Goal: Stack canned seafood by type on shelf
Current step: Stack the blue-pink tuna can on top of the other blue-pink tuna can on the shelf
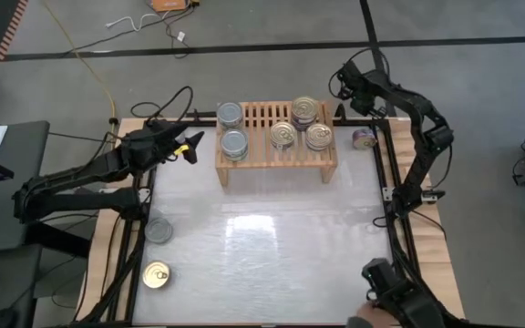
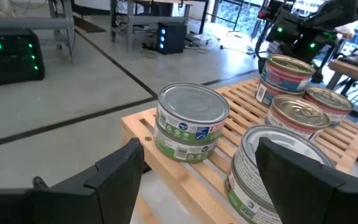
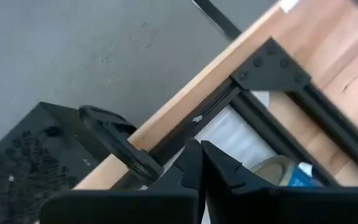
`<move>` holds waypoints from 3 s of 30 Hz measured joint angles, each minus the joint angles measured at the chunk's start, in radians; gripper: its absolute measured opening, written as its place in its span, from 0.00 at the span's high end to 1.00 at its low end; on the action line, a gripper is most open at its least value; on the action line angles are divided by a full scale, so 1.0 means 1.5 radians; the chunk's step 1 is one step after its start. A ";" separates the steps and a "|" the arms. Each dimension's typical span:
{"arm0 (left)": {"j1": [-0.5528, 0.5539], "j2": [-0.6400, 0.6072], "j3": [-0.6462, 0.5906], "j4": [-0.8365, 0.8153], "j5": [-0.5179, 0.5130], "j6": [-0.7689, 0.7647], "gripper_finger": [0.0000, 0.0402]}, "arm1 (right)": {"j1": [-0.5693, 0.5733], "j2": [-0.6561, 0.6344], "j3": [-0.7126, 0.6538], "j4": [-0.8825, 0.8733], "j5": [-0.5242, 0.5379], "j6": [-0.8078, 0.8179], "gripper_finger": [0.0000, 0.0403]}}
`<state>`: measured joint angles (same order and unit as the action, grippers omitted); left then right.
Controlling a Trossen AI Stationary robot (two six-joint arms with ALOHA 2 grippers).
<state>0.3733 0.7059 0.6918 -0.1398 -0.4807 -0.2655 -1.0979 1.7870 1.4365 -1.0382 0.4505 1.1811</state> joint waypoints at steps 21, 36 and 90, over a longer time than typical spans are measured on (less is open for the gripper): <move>-0.001 0.000 0.000 -0.004 0.015 -0.006 0.26 | 0.018 0.001 -0.080 -0.012 -0.042 -0.054 0.93; -0.001 -0.006 0.000 -0.015 0.073 -0.013 0.26 | 0.074 -0.002 -0.085 -0.183 -0.046 -0.049 0.93; -0.140 0.034 -0.001 -0.078 0.120 -0.019 0.26 | 1.123 -0.424 -0.263 -0.349 0.009 0.620 0.94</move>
<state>0.1626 0.7574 0.6910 -0.2568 -0.3008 -0.2941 0.5860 1.1515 1.0423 -1.5623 0.4641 2.1106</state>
